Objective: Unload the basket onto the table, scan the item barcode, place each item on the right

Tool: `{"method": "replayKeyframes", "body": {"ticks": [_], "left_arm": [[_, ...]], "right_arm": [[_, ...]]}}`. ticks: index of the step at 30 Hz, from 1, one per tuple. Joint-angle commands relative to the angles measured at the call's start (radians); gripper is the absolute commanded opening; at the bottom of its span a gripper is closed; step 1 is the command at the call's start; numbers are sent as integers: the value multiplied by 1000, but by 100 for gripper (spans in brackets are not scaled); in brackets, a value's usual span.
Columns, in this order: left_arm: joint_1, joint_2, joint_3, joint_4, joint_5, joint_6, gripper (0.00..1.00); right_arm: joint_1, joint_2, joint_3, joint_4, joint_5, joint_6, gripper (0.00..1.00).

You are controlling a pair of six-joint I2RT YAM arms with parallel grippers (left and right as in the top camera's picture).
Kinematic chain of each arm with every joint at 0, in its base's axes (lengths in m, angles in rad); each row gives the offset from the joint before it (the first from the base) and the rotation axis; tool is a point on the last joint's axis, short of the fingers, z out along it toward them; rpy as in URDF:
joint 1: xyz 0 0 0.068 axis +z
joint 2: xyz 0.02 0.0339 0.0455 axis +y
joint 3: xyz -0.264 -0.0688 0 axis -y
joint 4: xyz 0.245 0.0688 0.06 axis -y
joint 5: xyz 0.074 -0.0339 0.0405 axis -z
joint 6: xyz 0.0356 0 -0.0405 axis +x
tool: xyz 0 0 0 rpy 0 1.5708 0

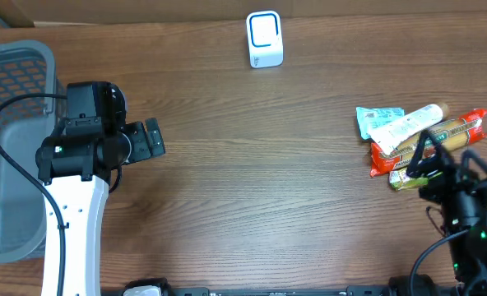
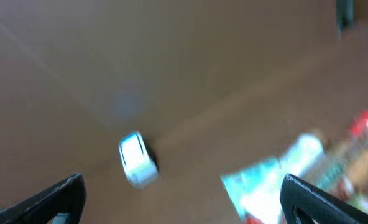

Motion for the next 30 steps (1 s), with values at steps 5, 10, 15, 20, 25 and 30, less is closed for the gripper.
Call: {"method": "replayKeyframes", "body": {"ticks": [5, 10, 15, 20, 25, 30], "left_arm": [[6, -7, -2, 0, 4, 19, 99], [6, -7, -2, 0, 4, 19, 100], [6, -7, -2, 0, 4, 19, 99], [6, -7, -2, 0, 4, 19, 99], [6, -7, -2, 0, 4, 19, 99], [6, -7, -2, 0, 4, 19, 100]], "right_arm": [[5, -132, -298, 381, 90, 7, 100], [5, -237, -482, 509, 93, 8, 100], [5, -320, -628, 592, 100, 7, 100], [5, -433, -763, 634, 100, 8, 100], [6, -479, -829, 639, 100, 8, 100], [5, -479, -845, 595, 100, 7, 100]]}}
